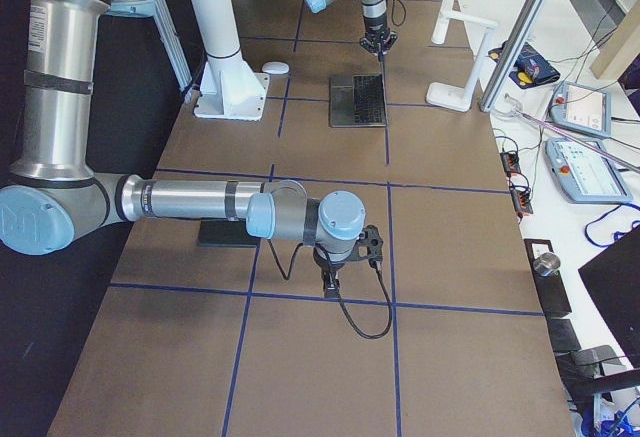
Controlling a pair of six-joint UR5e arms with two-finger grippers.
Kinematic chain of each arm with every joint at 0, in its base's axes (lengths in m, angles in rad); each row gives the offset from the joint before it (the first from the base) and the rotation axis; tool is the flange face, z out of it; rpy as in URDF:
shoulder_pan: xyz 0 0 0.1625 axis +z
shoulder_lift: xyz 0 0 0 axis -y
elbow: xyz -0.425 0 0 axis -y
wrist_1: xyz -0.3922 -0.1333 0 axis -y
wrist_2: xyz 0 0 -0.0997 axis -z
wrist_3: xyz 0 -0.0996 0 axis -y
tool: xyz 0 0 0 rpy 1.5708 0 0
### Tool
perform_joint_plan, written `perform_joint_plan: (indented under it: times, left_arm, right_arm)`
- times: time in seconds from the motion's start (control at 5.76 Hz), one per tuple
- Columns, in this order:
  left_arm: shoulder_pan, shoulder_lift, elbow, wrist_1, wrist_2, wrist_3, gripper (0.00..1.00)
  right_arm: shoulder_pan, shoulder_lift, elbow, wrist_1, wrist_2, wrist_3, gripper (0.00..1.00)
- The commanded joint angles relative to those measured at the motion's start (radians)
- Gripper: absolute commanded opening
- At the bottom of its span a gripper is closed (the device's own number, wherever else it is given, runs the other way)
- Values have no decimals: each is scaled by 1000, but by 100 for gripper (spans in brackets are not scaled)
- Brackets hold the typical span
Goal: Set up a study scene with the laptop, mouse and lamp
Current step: 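Carry the grey laptop with the left gripper to the table center below the lamp, then release the laptop with the left gripper while the right arm reaches the mouse pad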
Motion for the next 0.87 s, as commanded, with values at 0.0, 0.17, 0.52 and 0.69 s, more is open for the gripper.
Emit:
perform_joint_plan:
  times: [0.0, 0.17, 0.52, 0.69]
  left_arm:
    - [-2, 5, -11, 0, -3, 84, 74]
    - [-6, 17, -63, 8, -9, 168, 90]
    - [-2, 190, -331, 11, -12, 276, 99]
    - [4, 251, -428, 11, -14, 326, 99]
  right_arm:
    - [0, 0, 1, 0, 5, 0, 100]
    - [0, 0, 7, 2, 8, 0, 100]
    - [-35, 0, 68, 2, 8, 23, 100]
    - [-107, -38, 158, 5, 7, 157, 100]
